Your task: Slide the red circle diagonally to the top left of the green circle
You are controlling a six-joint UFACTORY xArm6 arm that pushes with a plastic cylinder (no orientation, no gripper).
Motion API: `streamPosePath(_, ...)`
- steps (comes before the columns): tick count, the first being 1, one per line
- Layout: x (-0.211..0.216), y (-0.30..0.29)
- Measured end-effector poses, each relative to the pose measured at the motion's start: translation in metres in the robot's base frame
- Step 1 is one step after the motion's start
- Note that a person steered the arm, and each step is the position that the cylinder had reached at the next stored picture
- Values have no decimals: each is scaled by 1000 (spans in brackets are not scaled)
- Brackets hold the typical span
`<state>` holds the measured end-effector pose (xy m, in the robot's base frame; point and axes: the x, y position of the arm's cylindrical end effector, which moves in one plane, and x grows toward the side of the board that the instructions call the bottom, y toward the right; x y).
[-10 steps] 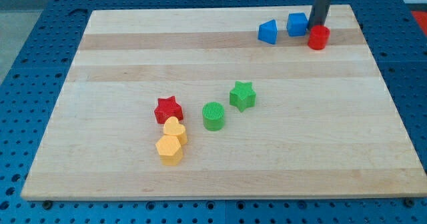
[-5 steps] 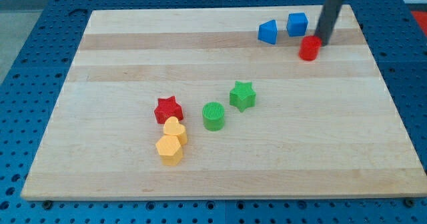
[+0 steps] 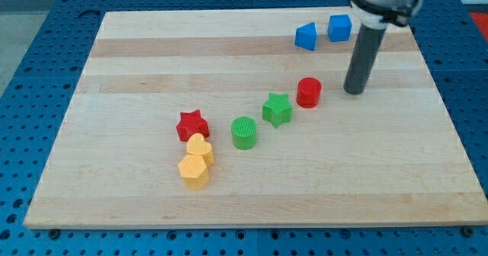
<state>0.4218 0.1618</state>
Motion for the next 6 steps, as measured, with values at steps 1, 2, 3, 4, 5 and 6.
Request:
streamPosePath(1, 7, -39)
streamPosePath(2, 1, -108)
streamPosePath(3, -2, -139)
streamPosePath(4, -6, -118)
streamPosePath(5, -26, -114)
streamPosePath(6, -29, -142)
